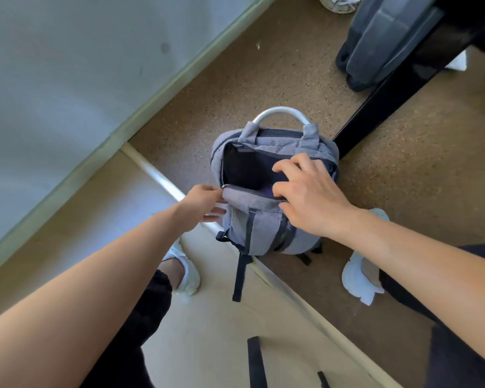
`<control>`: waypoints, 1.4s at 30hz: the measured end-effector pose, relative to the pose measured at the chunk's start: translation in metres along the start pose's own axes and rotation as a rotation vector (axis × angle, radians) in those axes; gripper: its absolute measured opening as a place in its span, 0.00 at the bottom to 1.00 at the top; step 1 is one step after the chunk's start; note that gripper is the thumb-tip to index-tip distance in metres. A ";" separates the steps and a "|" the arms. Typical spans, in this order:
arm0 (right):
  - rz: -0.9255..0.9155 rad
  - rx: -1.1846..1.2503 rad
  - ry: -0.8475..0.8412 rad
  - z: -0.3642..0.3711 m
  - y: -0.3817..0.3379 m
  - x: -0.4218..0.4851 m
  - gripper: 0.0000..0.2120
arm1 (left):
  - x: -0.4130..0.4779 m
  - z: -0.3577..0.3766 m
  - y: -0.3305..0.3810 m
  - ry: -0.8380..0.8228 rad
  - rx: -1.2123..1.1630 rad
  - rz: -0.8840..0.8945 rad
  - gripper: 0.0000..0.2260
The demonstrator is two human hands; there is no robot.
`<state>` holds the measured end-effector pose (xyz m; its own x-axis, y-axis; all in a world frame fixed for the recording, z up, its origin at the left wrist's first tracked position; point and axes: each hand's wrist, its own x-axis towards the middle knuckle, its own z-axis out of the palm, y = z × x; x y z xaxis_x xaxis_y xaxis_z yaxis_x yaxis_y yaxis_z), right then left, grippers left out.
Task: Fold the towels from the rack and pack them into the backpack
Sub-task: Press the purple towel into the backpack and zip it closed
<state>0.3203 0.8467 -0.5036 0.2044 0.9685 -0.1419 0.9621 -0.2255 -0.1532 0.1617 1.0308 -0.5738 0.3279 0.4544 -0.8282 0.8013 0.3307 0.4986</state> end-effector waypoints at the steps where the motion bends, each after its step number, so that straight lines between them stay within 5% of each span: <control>1: 0.019 0.003 0.007 0.000 0.003 0.003 0.06 | 0.003 0.002 0.002 -0.001 -0.036 -0.021 0.11; 5: 0.090 0.013 0.040 -0.001 0.015 0.008 0.08 | 0.010 0.006 0.011 -0.033 -0.214 -0.130 0.14; 13: 0.252 0.371 -0.191 -0.003 0.021 -0.001 0.04 | 0.017 0.007 0.013 -0.154 -0.387 -0.183 0.10; 21: 0.282 0.460 -0.187 -0.005 0.018 0.003 0.05 | 0.011 -0.011 0.011 0.051 -0.266 -0.094 0.10; 30: 0.252 0.438 -0.181 -0.008 0.003 0.019 0.06 | -0.026 -0.043 0.037 0.036 0.436 0.426 0.15; 42: 0.202 0.472 -0.121 0.001 -0.026 0.037 0.07 | -0.056 -0.036 0.065 -0.052 0.823 0.590 0.15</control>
<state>0.3028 0.8884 -0.5058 0.3284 0.8882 -0.3213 0.7143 -0.4561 -0.5308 0.1770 1.0565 -0.4857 0.7884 0.3179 -0.5266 0.5938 -0.6167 0.5168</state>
